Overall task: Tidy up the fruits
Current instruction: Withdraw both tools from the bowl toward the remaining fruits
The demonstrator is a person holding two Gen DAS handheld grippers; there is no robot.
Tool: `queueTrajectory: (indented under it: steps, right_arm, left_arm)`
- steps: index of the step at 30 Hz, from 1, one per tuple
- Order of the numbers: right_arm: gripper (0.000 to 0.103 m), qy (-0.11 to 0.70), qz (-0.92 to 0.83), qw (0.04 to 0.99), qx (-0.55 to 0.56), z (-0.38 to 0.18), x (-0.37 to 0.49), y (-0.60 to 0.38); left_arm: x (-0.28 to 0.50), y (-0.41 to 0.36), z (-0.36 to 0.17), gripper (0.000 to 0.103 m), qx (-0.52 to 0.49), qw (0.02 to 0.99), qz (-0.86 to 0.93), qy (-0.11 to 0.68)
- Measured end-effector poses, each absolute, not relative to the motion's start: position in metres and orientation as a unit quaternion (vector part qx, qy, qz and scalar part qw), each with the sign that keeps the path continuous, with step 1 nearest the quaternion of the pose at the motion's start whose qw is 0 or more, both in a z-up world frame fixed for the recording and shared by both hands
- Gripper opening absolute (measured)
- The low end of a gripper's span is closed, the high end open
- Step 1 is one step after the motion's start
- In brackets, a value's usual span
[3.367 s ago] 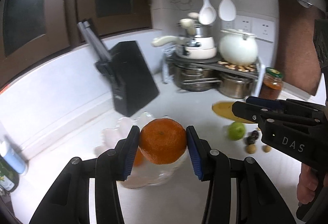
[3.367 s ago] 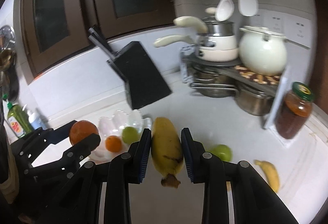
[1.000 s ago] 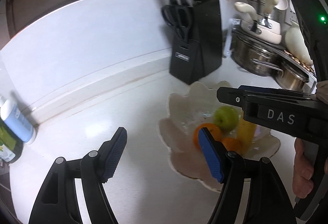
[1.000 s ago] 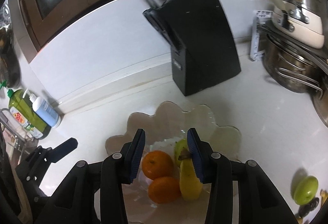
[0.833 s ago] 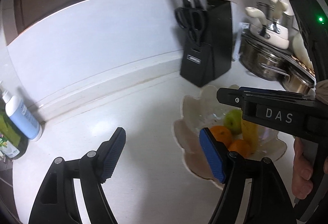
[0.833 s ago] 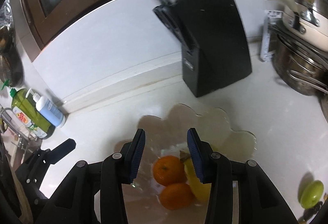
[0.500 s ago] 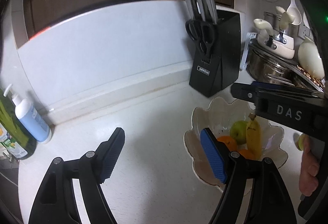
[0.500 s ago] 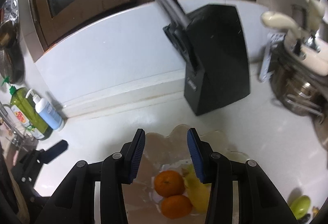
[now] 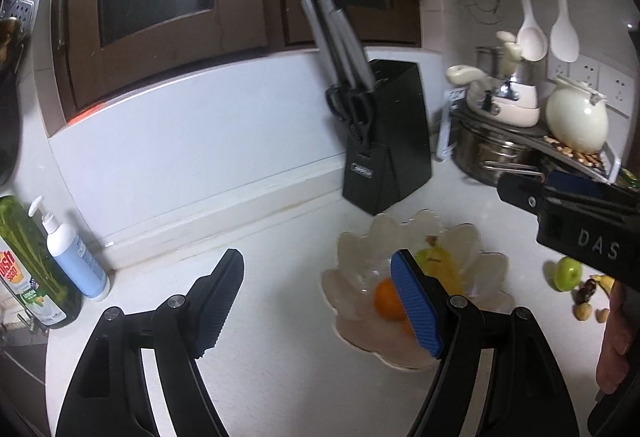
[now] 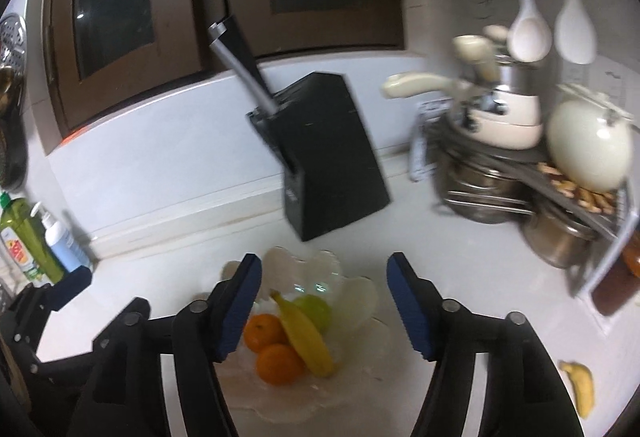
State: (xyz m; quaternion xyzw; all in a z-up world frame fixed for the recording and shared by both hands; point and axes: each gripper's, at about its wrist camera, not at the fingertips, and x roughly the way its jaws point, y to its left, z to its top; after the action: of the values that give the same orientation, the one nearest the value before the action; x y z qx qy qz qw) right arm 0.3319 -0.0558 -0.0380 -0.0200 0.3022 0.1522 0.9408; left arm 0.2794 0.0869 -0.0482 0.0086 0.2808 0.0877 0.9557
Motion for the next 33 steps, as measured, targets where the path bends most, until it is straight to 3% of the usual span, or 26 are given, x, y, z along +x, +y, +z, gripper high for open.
queueTrajectory:
  steps: [6, 12, 17, 33]
  right_arm:
    - [0.079, 0.297, 0.104, 0.949, -0.013, -0.035, 0.308, -0.087]
    - [0.086, 0.292, 0.056, 0.955, -0.004, -0.027, 0.285, -0.123]
    - [0.097, 0.282, 0.018, 0.959, 0.013, -0.019, 0.265, -0.160]
    - [0.097, 0.248, -0.130, 0.959, 0.043, -0.005, 0.194, -0.260]
  left_arm:
    - [0.271, 0.062, -0.038, 0.077, 0.026, 0.962, 0.061, 0.266]
    - [0.261, 0.028, -0.024, 0.095, 0.043, 0.971, 0.033, 0.235]
    - [0.254, -0.009, -0.015, 0.099, 0.059, 0.975, -0.001, 0.214]
    - [0.233, -0.101, -0.012, 0.099, 0.073, 0.972, -0.112, 0.195]
